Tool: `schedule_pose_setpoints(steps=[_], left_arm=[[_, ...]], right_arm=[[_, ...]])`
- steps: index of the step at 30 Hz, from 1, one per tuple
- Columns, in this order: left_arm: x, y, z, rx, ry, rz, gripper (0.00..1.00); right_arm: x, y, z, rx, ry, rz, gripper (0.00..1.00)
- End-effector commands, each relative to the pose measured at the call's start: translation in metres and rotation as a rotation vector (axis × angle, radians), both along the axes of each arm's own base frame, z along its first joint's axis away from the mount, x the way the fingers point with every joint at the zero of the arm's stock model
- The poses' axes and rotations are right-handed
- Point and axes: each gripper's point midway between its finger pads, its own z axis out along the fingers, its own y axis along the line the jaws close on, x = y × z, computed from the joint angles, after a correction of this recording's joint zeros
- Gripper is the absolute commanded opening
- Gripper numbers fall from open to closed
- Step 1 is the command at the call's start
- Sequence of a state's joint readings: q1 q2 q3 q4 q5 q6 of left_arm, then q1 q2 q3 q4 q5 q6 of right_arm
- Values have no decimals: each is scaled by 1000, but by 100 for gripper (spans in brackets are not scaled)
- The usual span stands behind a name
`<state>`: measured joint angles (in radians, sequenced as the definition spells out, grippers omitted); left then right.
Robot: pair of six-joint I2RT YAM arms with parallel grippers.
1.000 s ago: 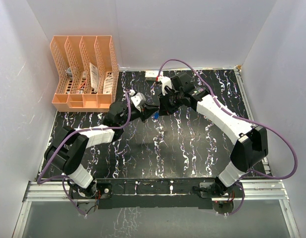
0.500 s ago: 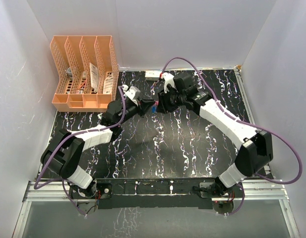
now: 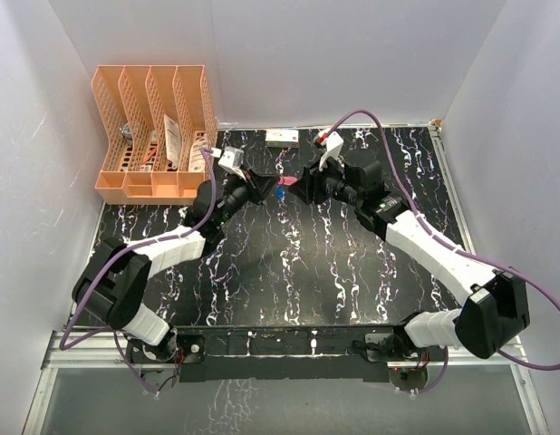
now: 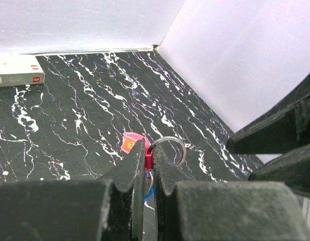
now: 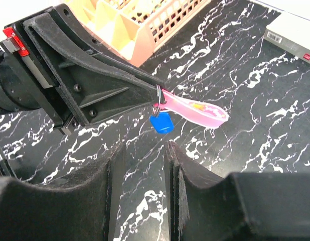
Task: Put the keys on the keyring
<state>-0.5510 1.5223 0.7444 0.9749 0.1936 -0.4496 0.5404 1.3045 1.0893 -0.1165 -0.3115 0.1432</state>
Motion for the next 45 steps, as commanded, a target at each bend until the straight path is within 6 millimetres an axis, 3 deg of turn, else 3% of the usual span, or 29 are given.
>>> schedule_pose_setpoints(steps=[1,12,28,45], left_arm=[[8,11,46,-165,26,86,0],[5,16,57,-343,154,150,0],[3,12,53,-379,281,200,0],[3,1,52,-372,316,190,0]], right_arm=[[16,8,34,135,-108,-28,34],[33,13,27,223,-40,-83,33],[45,20,42,322,-43,-85,28],[50,30,45,357,-38,-55,24]])
